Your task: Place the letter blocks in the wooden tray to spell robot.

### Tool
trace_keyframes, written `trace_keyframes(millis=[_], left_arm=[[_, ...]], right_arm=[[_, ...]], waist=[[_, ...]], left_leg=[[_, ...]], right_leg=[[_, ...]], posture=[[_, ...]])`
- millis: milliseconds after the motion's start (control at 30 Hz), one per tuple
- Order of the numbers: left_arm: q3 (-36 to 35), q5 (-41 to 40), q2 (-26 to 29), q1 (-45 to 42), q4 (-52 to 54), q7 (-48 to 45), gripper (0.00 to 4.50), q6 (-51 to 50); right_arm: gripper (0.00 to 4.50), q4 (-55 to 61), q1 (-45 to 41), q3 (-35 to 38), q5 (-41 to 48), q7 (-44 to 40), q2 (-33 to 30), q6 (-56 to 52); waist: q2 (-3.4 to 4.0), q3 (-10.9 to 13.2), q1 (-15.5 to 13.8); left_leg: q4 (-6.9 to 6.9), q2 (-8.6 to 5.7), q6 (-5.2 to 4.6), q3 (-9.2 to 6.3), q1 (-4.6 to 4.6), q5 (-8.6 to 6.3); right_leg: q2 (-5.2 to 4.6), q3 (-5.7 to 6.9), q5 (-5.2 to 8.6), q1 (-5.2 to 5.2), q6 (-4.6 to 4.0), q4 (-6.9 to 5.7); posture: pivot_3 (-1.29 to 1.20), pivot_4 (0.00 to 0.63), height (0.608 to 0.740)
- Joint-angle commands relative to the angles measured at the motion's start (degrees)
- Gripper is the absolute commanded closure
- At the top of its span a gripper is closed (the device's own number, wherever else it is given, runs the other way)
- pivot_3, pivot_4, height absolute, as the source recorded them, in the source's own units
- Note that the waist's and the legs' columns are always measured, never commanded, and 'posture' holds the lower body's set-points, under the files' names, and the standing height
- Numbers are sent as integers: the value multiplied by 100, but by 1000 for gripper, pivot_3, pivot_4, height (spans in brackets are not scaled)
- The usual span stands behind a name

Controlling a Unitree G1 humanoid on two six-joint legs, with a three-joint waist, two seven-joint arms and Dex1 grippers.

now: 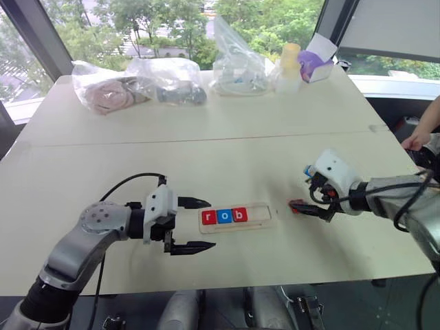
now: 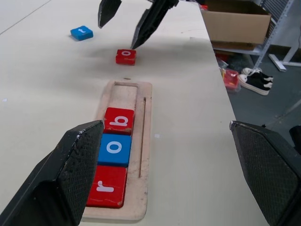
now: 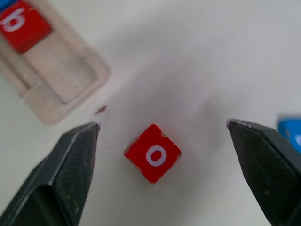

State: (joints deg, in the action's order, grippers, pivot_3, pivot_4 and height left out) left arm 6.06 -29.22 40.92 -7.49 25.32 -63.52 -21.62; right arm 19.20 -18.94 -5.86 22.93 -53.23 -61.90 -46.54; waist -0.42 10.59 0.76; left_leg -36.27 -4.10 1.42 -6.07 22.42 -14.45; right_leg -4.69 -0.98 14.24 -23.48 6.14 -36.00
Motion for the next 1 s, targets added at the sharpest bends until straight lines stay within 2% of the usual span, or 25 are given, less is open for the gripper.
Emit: trace_keyframes(millis=[33, 133, 200, 600, 700, 867, 1000], left_arm=[[-41, -18, -21, -2, 121, 18, 0, 95], [-95, -30, -10, 30, 151, 45, 0, 96], [-113, -20, -3, 52, 158, 57, 0, 110], [-131, -26, 31, 20, 172, 108, 0, 84], [-127, -25, 31, -10, 150, 121, 0, 74], [-119, -6, 31, 3, 165, 152, 0, 78], [-123, -25, 34, 17, 184, 172, 0, 59]], right_arm=[[33, -702, -24, -249, -435, -1067, -195, 1549], [33, -1689, -220, -585, -943, -1570, -15, 2737], [33, -2062, -312, -649, -1076, -1754, 116, 3138], [33, -2971, -603, -625, -1512, -1980, 675, 3704], [893, -3003, -624, -601, -1545, -2020, 688, 3703], [3347, -2900, -690, -563, -1558, -2001, 723, 3622], [3360, -2163, -889, -522, -1329, -1924, 863, 3013]], waist=[[0, 0, -1], [-1, 1, 9], [0, 1, 7], [1, 1, -5], [1, 0, -4], [1, 0, -9], [2, 0, 9]], left_leg=[[-1, 0, 0, -1, 0, 0], [-2, 2, 0, -2, -2, 0], [-2, 2, 1, -1, -3, 0], [-2, 2, 3, -4, -4, 0], [-2, 3, 4, -4, -5, 1], [-5, 3, 5, -4, -5, 1], [-5, 3, 5, -4, -5, 1]], right_leg=[[0, 0, 0, 1, 0, 0], [2, 0, 0, 1, -1, -2], [2, -3, 0, 0, -2, -3], [1, -9, 0, -1, -4, -4], [2, -9, 0, 0, -4, -5], [2, -10, -1, 1, -6, -5], [0, -11, -1, 0, -6, -6]], posture=[[0, 150, 740], [0, 150, 740], [0, 150, 740], [0, 150, 740], [0, 150, 740], [0, 150, 740], [0, 150, 740]])
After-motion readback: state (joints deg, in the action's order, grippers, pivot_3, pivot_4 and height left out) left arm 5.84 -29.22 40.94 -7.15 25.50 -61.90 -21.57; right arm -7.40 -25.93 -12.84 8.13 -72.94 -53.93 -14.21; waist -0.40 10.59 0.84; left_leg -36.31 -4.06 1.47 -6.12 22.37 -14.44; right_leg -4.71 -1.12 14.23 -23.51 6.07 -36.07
